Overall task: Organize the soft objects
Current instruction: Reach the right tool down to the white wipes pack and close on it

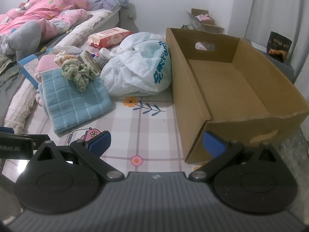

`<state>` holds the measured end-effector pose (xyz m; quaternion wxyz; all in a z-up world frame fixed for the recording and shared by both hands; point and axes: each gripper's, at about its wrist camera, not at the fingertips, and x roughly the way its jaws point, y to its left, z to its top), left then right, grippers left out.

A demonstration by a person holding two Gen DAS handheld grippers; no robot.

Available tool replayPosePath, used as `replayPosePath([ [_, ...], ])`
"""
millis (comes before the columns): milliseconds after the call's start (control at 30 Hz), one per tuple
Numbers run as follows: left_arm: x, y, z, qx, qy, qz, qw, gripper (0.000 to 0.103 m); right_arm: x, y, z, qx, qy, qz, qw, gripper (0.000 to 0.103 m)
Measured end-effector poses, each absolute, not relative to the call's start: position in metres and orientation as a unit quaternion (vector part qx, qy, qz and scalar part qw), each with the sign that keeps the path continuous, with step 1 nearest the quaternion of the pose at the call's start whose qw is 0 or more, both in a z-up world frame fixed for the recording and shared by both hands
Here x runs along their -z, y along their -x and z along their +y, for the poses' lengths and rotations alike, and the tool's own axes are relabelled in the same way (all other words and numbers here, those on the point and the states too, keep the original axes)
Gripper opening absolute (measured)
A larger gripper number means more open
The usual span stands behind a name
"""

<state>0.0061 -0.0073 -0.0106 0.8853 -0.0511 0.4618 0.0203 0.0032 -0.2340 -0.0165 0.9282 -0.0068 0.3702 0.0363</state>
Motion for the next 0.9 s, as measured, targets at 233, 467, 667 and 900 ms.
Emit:
replayPosePath([
  [233, 0.000, -0.004, 0.012, -0.020, 0.050, 0.432, 0.900, 0.102, 0.006, -0.002, -0.219, -0.049, 0.017, 0.349, 0.936, 0.102],
  [467, -0.010, -0.003, 0.049, -0.031, 0.066, 0.394, 0.916, 0.102, -0.012, -0.015, -0.189, -0.096, 0.021, 0.321, 0.942, 0.102],
  [667, -0.015, -0.010, 0.082, -0.027, 0.104, 0.365, 0.925, 0.102, -0.031, -0.041, -0.160, -0.154, 0.015, 0.297, 0.942, 0.102],
  [900, -0.045, -0.038, 0.112, -0.051, 0.088, 0.319, 0.942, 0.101, -0.095, -0.095, -0.129, -0.268, 0.014, 0.288, 0.919, 0.102],
])
